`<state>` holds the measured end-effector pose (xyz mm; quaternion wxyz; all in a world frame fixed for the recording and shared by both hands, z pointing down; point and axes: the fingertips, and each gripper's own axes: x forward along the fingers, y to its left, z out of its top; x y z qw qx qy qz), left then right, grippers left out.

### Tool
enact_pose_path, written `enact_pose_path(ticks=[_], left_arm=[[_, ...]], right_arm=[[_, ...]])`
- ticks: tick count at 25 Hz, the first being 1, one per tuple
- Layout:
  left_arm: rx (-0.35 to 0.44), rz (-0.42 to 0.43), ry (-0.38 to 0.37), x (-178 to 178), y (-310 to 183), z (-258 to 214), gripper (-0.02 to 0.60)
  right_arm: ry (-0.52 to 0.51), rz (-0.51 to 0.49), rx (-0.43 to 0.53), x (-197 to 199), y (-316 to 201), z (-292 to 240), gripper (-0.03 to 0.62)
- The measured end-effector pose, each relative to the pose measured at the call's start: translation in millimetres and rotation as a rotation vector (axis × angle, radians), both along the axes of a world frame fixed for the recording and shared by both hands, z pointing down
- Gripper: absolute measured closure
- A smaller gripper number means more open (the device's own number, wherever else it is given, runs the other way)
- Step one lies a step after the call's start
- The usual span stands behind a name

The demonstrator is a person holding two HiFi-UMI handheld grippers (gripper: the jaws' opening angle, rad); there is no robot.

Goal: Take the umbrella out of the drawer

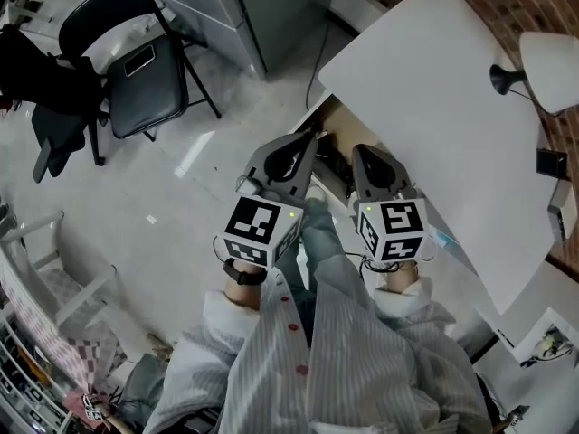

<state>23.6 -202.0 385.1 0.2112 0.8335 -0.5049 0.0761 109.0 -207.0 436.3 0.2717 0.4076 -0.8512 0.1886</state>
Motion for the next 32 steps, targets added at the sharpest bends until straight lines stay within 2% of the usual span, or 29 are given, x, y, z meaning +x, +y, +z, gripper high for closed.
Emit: enact_pose_path(ticks=[14, 23, 27, 32], left_arm=[[-0.143, -0.002, 0.017, 5.4, 17.8, 119.0, 0.572], [-0.24, -0.018, 0.014, -4.2, 37.3, 187.8, 0.572], [-0.287, -0.019, 0.03, -5.2, 40.8, 218.8, 0.572], [-0.349, -0.005, 0.067, -0.4, 50.3, 247.6, 0.572]], right_arm=[[0.082, -0.039, -0.146, -8.5, 12.7, 132.3, 0.559], [0.073, -0.06, -0.202, -14.1, 22.9, 200.0, 0.557], [0.109, -0.069, -0.235, -14.5, 27.0, 231.6, 0.557], [0.098, -0.074, -0.29, -11.8, 33.0, 261.7, 0.557]])
